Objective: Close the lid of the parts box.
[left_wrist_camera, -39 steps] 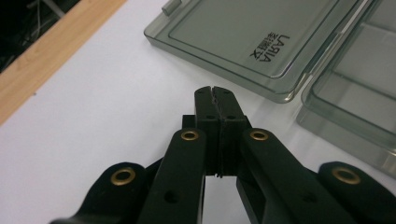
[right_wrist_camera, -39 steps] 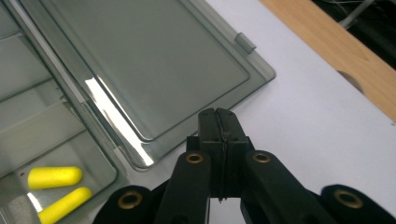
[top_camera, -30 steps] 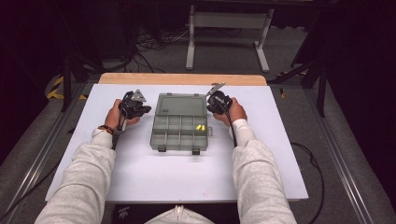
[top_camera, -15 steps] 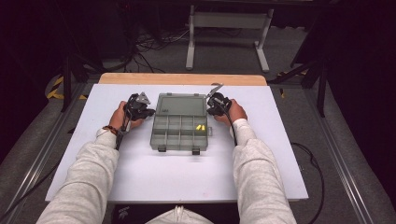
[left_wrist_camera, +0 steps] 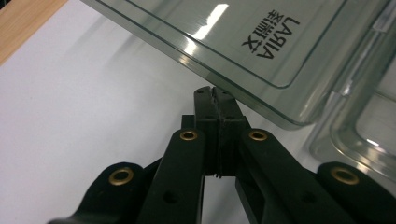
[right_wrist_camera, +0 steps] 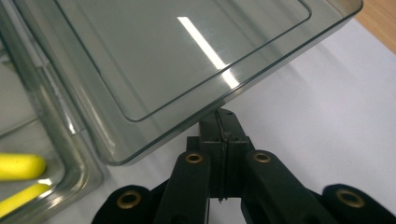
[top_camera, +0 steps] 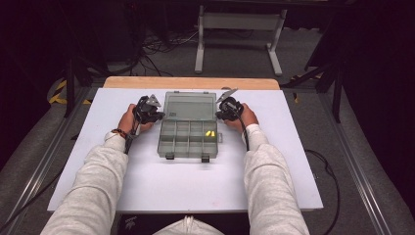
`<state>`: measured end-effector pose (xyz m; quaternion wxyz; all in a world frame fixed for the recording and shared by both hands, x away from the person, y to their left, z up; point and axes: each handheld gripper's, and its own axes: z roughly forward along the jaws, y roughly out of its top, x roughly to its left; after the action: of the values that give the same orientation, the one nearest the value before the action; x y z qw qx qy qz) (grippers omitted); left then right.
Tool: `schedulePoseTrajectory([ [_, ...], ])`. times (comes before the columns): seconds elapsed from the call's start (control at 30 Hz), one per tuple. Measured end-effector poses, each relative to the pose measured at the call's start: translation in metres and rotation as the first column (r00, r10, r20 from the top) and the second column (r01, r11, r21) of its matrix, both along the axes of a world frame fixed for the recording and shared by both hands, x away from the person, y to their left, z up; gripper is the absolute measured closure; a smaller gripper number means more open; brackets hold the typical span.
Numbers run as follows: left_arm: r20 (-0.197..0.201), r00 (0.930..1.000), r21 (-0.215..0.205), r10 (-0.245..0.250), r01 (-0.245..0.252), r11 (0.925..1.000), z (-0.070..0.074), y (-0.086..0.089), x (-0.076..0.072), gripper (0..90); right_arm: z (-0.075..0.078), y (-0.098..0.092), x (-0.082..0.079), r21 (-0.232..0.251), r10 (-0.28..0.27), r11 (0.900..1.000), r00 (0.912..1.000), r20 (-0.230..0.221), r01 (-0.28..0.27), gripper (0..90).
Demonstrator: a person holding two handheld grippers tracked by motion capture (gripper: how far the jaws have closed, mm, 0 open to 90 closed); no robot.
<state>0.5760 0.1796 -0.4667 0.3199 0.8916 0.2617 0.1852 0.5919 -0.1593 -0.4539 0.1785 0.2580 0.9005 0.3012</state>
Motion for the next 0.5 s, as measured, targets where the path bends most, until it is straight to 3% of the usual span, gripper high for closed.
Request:
schedulePoseTrajectory([
  [0.17, -0.005, 0.9998, -0.026, 0.021, -0.021, 0.9994, -0.0006, -0.0005, 0.0049, 89.9, -0.0039, 0.0022, 0.0011, 0.029, -0.024, 0.999, 0.9988, 0.043, 0.023, 90.0],
  [0.5, 0.042, 0.9974, -0.031, 0.058, -0.057, 0.9979, 0.0, -0.0034, 0.0064, 89.9, -0.0047, 0.0043, -0.0006, 0.077, -0.061, 0.996, 0.9932, 0.099, 0.054, 90.0],
])
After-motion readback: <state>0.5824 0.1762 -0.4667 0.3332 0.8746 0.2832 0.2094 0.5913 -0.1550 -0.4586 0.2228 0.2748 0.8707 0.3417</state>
